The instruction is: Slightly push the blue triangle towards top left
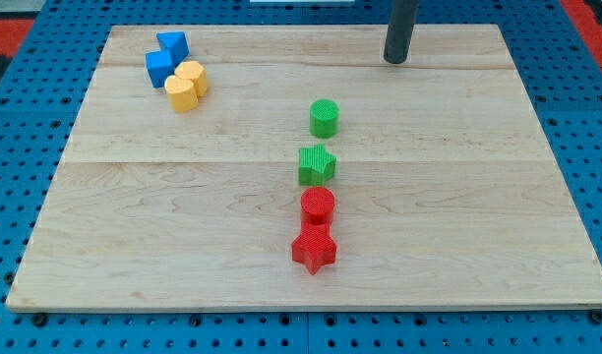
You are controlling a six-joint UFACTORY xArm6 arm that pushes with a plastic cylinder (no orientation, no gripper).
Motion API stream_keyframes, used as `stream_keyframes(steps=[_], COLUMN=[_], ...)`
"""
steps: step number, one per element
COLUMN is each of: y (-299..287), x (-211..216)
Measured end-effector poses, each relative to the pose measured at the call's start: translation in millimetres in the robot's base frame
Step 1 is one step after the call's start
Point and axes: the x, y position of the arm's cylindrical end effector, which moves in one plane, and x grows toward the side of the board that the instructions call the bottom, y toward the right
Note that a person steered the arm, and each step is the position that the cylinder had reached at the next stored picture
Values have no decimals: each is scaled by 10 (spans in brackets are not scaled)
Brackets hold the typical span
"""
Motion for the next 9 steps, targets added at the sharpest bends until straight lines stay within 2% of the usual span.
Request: stream_keyframes(steps=[1, 2, 3, 4, 5, 8, 9], y=[-126, -599, -1183, -2147, -2691, -3445, -3456], x=[-3, -151, -587, -560, -396, -239, -244])
